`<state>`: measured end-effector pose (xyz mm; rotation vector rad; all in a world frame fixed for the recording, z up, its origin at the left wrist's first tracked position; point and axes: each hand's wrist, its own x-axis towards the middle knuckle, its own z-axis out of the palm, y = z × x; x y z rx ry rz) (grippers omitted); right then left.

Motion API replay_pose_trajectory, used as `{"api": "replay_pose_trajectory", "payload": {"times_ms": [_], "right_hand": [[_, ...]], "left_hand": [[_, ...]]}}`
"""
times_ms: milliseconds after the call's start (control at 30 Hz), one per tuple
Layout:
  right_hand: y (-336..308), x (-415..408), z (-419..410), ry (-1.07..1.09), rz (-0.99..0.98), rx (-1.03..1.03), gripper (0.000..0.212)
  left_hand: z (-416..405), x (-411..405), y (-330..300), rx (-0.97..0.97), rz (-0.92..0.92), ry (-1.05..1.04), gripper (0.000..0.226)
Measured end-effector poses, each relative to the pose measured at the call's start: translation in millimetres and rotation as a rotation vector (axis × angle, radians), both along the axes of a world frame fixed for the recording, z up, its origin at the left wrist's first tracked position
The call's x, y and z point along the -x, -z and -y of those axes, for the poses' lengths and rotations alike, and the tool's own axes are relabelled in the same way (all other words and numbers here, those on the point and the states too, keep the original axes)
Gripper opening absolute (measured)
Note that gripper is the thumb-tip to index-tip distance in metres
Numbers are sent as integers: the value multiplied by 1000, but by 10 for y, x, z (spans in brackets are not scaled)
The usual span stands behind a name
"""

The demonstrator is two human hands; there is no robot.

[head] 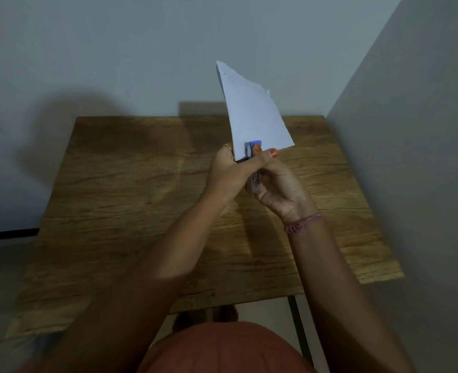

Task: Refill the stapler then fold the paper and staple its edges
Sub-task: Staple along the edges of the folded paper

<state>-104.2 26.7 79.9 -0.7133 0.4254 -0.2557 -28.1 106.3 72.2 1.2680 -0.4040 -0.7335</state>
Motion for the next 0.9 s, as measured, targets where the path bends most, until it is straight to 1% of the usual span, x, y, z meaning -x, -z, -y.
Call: {"api": "replay_pose_trajectory", "payload": {"times_ms": [133, 233, 333, 433, 533, 633, 700, 733, 833, 900], "right_hand": [[-13, -18, 12, 3, 46, 9, 13], [-9, -38, 6, -11, 43, 47, 16], [5, -65, -8, 13, 21, 14, 20], [-15, -72, -13, 20, -4, 42, 24], [-34, -62, -3, 33, -32, 96, 22], [-70, -46, -10, 16, -34, 158, 9], [-99, -35, -24, -19, -36, 195, 7], [-110, -28, -25, -29, -50, 212, 10], [-123, 1, 6, -61, -94, 283, 21], [-135, 37, 39, -74, -79, 280, 24]], "left_hand": [[2, -47, -18, 31, -4, 24, 56], [4, -49, -11, 56, -41, 22, 48], [4, -36, -15, 71, -71, 3, 42], [-7, -53, -39, 99, -79, 10, 36], [-46, -108, -86, 135, -77, 118, 34], [-95, -218, -168, 183, -119, 281, 27], [-112, -285, -249, 188, -188, 349, 34], [-110, -305, -283, 169, -201, 350, 38], [-79, -301, -335, 94, -168, 256, 32], [-64, -271, -349, 73, -196, 208, 32]]}}
